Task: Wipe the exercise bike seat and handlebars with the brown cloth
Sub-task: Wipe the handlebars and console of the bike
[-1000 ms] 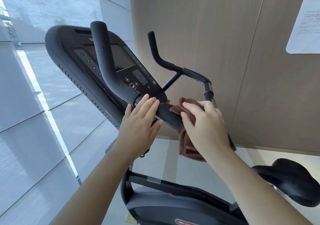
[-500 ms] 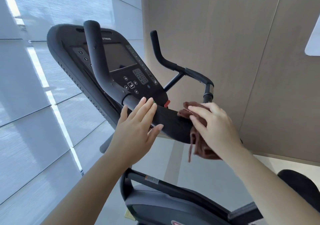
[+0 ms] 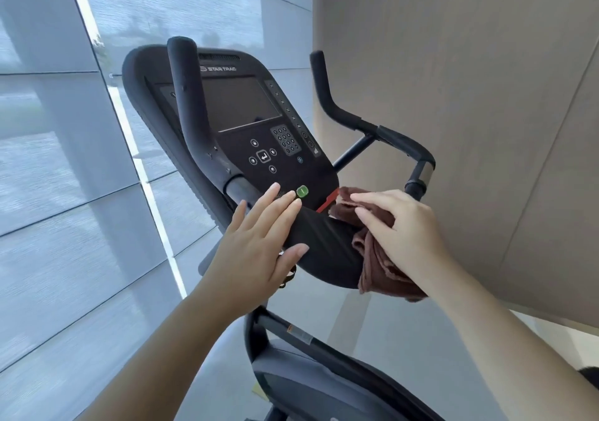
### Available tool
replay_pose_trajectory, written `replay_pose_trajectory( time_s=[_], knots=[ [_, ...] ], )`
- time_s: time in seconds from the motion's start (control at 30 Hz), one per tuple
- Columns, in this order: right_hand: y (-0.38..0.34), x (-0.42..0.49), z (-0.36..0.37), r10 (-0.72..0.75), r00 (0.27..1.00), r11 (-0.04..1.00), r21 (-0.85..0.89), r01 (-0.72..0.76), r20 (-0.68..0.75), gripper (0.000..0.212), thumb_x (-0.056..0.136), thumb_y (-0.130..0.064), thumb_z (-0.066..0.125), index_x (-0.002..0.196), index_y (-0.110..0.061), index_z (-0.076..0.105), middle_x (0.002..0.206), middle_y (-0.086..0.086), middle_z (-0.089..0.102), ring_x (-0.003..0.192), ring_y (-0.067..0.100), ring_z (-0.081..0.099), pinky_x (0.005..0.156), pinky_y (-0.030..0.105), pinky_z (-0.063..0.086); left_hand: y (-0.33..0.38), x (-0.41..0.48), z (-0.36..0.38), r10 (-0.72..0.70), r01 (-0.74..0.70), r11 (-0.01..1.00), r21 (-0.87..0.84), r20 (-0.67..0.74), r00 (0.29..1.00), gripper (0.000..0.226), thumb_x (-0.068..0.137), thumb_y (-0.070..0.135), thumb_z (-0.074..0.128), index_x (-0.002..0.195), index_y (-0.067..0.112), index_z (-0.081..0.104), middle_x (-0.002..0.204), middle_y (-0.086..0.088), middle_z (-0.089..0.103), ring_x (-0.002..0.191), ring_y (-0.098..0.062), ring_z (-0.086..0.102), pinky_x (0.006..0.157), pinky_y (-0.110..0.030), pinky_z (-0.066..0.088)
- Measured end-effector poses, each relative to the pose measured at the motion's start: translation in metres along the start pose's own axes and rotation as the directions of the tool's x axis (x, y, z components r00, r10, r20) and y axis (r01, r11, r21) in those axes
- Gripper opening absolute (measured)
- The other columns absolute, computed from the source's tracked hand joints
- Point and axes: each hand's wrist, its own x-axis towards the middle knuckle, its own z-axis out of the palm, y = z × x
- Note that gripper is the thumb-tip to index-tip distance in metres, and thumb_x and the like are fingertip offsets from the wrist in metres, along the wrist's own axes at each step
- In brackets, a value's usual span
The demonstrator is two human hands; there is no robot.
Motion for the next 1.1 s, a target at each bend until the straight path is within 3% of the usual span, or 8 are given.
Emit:
replay_pose_trajectory(
  time_s=[0.17, 0.3, 0.37, 0.53, 0.6, 0.77, 0.93, 1.1],
  knots=[
    [-0.023, 0.005, 0.002, -0.024, 0.994, 0.996, 0.086, 0.033, -0.105, 0.021, 0.086, -0.019, 0.061, 0.105, -0.022, 0.069, 0.103, 0.0, 0.067, 0.091, -0.004, 0.051, 0.081, -0.003, 0.032, -0.005, 0.0, 0.001, 0.012, -0.013, 0.999, -0.034, -0.016, 1.0, 0.067, 0.093, 0.052, 0.016, 0.137, 0.007, 0.04, 0.143, -0.004, 0.039, 0.138, -0.021, 0.018, 0.109, -0.051, 0.017],
    [-0.037, -0.003, 0.003, 0.003, 0.97, 0.998, -0.062, 0.012, 0.245, 0.04, 0.082, -0.045, 0.055, 0.122, -0.04, 0.054, 0.125, -0.01, 0.054, 0.113, 0.009, 0.05, 0.098, 0.022, 0.038, -0.021, 0.002, -0.001, 0.037, -0.038, 0.999, -0.029, -0.026, 0.999, 0.068, 0.091, 0.054, 0.023, 0.138, 0.007, 0.038, 0.144, -0.004, 0.038, 0.138, -0.022, 0.02, 0.109, -0.049, 0.016],
    [-0.037, -0.009, 0.001, 0.027, 0.955, 0.994, -0.106, 0.005, 0.294, 0.043, 0.08, -0.046, 0.053, 0.123, -0.046, 0.049, 0.128, -0.015, 0.049, 0.115, 0.012, 0.048, 0.096, 0.029, 0.039, -0.033, 0.002, -0.003, 0.056, -0.056, 0.998, -0.031, -0.021, 0.998, 0.069, 0.09, 0.055, 0.024, 0.139, 0.008, 0.036, 0.146, -0.005, 0.035, 0.138, -0.022, 0.019, 0.11, -0.05, 0.016],
    [-0.059, -0.018, 0.016, -0.007, 0.999, 0.995, -0.104, 0.012, 0.05, 0.035, 0.083, -0.019, 0.063, 0.114, -0.034, 0.062, 0.115, -0.008, 0.059, 0.106, 0.015, 0.055, 0.094, 0.021, 0.039, -0.061, 0.008, -0.009, 0.135, -0.135, 0.991, -0.015, -0.007, 0.991, 0.072, 0.089, 0.053, 0.024, 0.138, 0.003, 0.036, 0.145, -0.01, 0.037, 0.138, -0.024, 0.018, 0.11, -0.044, 0.011],
    [-0.074, -0.005, 0.027, 0.015, 0.999, 0.99, -0.138, -0.008, 0.049, 0.034, 0.083, -0.017, 0.063, 0.114, -0.03, 0.063, 0.114, -0.005, 0.061, 0.104, 0.012, 0.056, 0.088, 0.007, 0.033, -0.067, 0.011, -0.008, 0.169, -0.169, 0.985, -0.022, -0.007, 0.986, 0.07, 0.089, 0.05, 0.026, 0.135, 0.0, 0.04, 0.143, -0.011, 0.04, 0.138, -0.028, 0.022, 0.11, -0.045, 0.012],
    [-0.09, 0.0, 0.035, 0.095, 0.992, 0.981, -0.179, -0.08, 0.078, 0.032, 0.085, -0.023, 0.061, 0.114, -0.036, 0.061, 0.112, -0.012, 0.058, 0.099, 0.0, 0.051, 0.084, 0.002, 0.031, -0.077, 0.01, -0.001, 0.26, -0.261, 0.965, -0.012, -0.06, 0.964, 0.065, 0.09, 0.045, 0.033, 0.131, -0.003, 0.045, 0.139, -0.016, 0.044, 0.134, -0.034, 0.028, 0.107, -0.049, 0.015],
    [-0.092, -0.032, 0.03, 0.199, 0.972, 0.944, -0.24, -0.225, -0.127, 0.031, 0.083, -0.018, 0.064, 0.109, -0.034, 0.065, 0.108, -0.01, 0.058, 0.101, 0.009, 0.055, 0.085, 0.007, 0.034, -0.081, 0.011, 0.002, 0.31, -0.314, 0.949, -0.034, -0.094, 0.946, 0.065, 0.089, 0.044, 0.033, 0.127, -0.006, 0.048, 0.134, -0.02, 0.049, 0.13, -0.038, 0.034, 0.104, -0.054, 0.026],
    [-0.113, -0.008, 0.068, 0.169, 0.952, 0.895, -0.366, -0.257, -0.256, 0.029, 0.085, -0.023, 0.06, 0.112, -0.03, 0.064, 0.111, 0.001, 0.061, 0.099, 0.023, 0.058, 0.084, 0.029, 0.044, -0.084, 0.013, 0.003, 0.317, -0.321, 0.945, -0.063, -0.077, 0.945, 0.064, 0.09, 0.043, 0.031, 0.126, -0.007, 0.049, 0.133, -0.02, 0.049, 0.13, -0.036, 0.035, 0.105, -0.05, 0.026]
  ],
)
